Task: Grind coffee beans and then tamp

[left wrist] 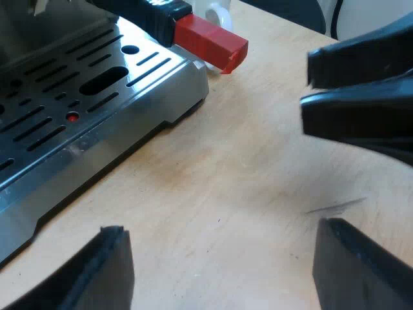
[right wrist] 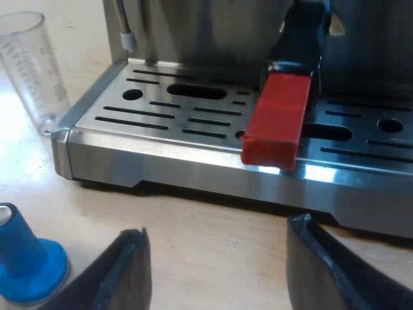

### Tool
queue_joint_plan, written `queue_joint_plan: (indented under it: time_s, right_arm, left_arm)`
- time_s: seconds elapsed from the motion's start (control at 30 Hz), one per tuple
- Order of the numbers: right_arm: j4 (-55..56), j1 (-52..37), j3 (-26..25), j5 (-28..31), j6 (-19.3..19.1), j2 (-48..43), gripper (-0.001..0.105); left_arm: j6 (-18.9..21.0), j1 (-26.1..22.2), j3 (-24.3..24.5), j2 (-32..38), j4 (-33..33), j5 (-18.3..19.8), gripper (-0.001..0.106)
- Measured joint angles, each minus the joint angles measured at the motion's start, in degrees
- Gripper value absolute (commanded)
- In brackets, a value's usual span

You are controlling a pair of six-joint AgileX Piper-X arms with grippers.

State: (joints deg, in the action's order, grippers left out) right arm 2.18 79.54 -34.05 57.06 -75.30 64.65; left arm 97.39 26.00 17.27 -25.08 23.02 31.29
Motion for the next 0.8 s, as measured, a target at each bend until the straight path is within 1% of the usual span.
queue_joint_plan:
  time_s: [0.1, 0.3, 0.5, 0.57, 0.67, 0.8]
  right_arm:
    - [3.2, 0.0, -0.26, -0.29, 0.0, -2.77, 0.051]
    - [11.21, 0.0, -3.33, -1.51, 0.08, -6.48, 0.051]
    - [19.07, 0.0, -8.36, -4.3, 0.14, -6.84, 0.051]
    - [21.49, 0.0, -10.38, -4.6, 0.14, -6.84, 0.051]
    - [23.82, 0.0, -12.72, -4.9, 0.14, -6.84, 0.051]
    - [25.29, 0.0, -14.95, -4.9, 0.88, -6.84, 0.051]
  left_arm:
    - [0.0, 0.0, 0.0, 0.22, 0.0, 0.0, 0.062]
    - [0.0, 0.0, 0.0, 4.22, 0.0, 0.0, 0.062]
    - [0.0, 0.0, 0.0, 8.12, 0.64, 0.0, 0.062]
    - [0.0, 0.0, 0.0, 9.16, 2.14, 0.17, 0.062]
    - [0.0, 0.0, 0.0, 10.05, 4.4, 0.14, 0.062]
    - [0.0, 0.0, -0.11, 10.12, 5.21, 0.14, 0.062]
